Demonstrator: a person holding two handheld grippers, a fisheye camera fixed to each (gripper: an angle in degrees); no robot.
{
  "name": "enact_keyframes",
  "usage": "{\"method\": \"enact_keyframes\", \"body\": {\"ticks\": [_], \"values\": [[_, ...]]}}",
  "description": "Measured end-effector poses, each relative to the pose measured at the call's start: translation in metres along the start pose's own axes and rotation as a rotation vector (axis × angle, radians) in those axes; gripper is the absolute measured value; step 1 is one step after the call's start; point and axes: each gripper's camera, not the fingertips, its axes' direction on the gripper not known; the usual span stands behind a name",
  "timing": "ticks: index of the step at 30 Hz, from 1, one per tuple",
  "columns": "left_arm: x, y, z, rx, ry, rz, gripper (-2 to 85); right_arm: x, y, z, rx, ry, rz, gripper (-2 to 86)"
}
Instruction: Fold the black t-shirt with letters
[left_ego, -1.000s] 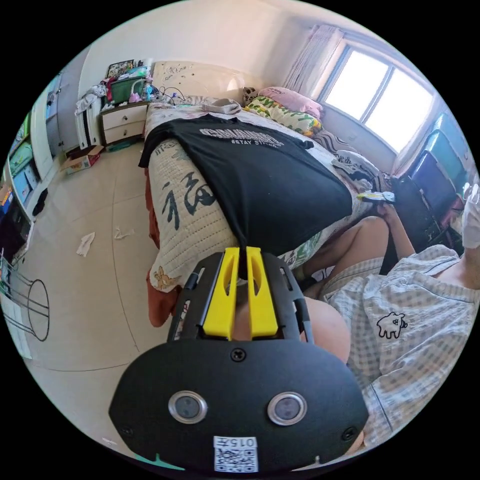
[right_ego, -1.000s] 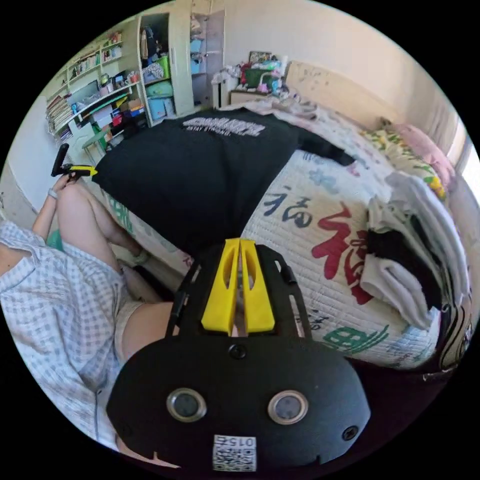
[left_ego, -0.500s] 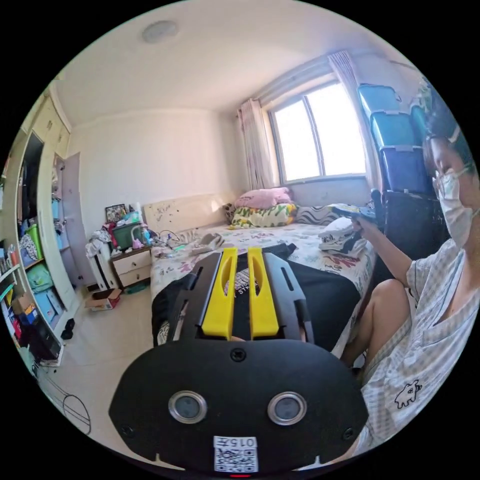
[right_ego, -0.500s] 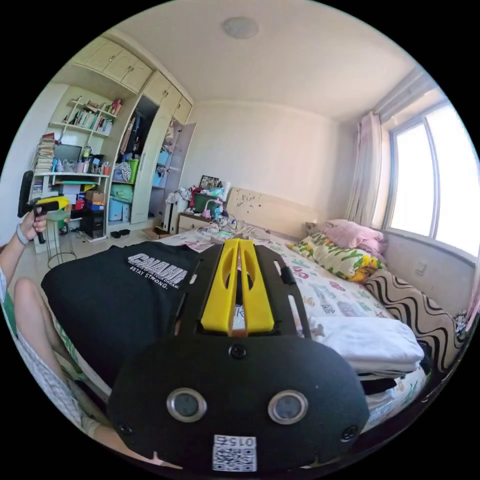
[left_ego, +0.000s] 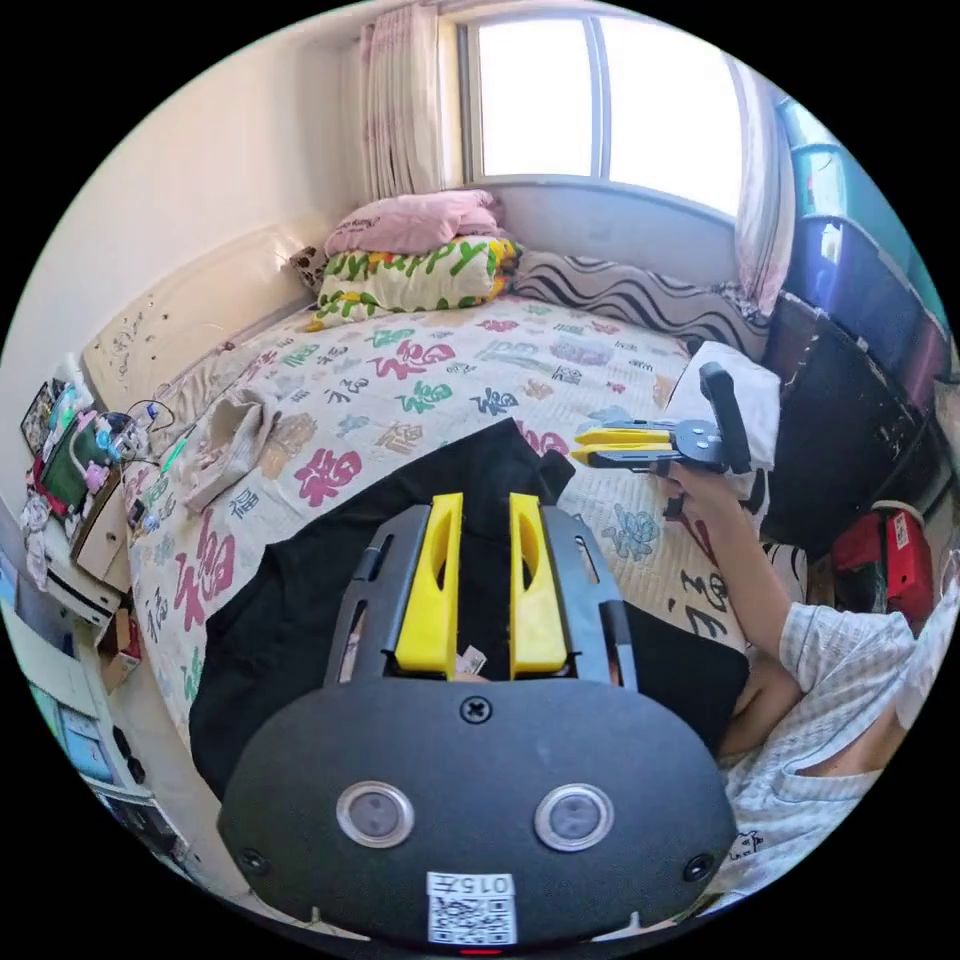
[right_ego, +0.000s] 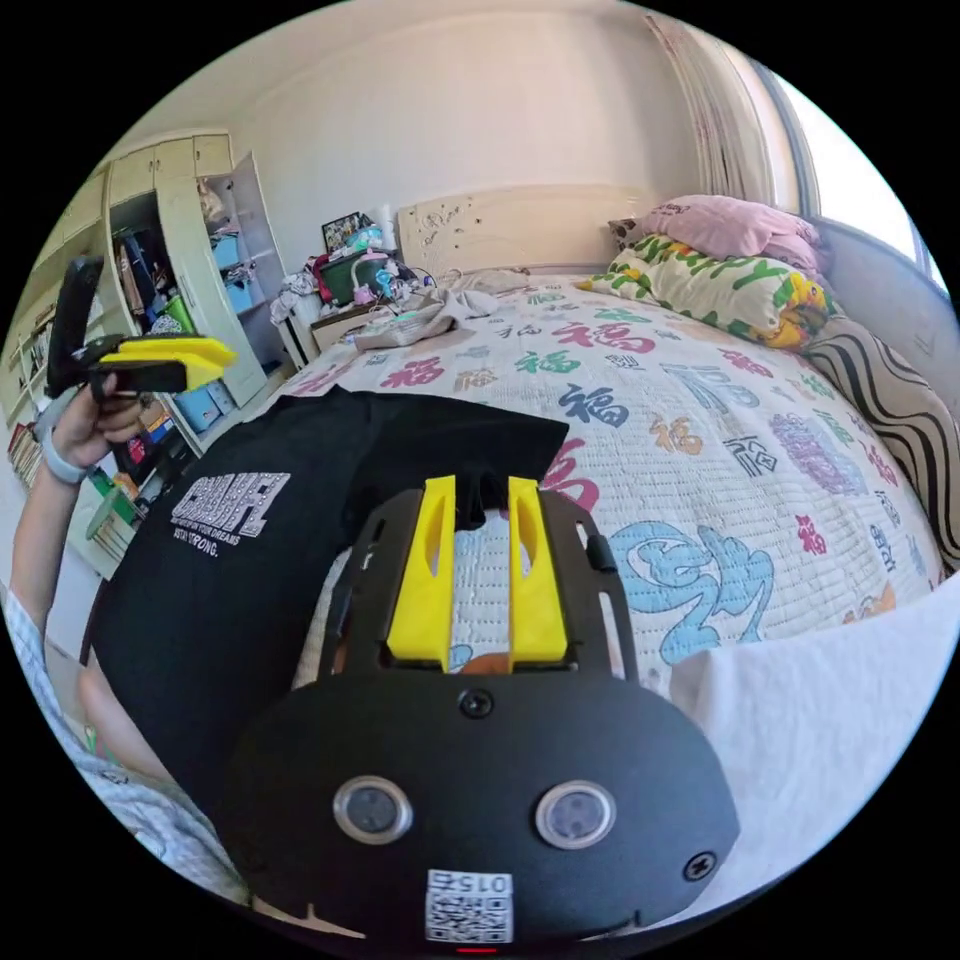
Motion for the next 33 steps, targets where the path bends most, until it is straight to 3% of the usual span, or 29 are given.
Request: {"method": "enact_keyframes", "body": {"ticks": [3, 8, 16, 19, 25, 33], "values": [[-0.004, -0.084, 0.101, -0.134, 0.026, 0.012, 7.4, 0.001, -0.004, 0.011, 0.027, -0.121, -0.057, 9.3], [-0.003, -0.173, 0.241, -0.183, 0.094, -0.074, 7.4, 0.016, -0.006, 0.032, 0.017, -0.144, -0.04, -0.1], [0.008, -0.191, 0.349, -0.295, 0.054, -0.143, 7.6, 0.026, -0.013, 0.039, 0.044, -0.135, -0.02, -1.0], [-0.003, -0.183, 0.341, -0.236, 0.053, -0.174, 2.5, 0.024, -0.017, 0.036, 0.077, -0.109, -0.025, -1.0], [-0.046, -0.146, 0.261, -0.017, 0.066, -0.233, 0.1, 0.021, -0.03, 0.03, 0.149, -0.154, -0.04, -1.0], [-0.131, -0.003, 0.109, 0.309, 0.078, -0.351, -0.3, -0.075, -0.06, 0.016, 0.137, -0.328, -0.413, -1.0]]}}
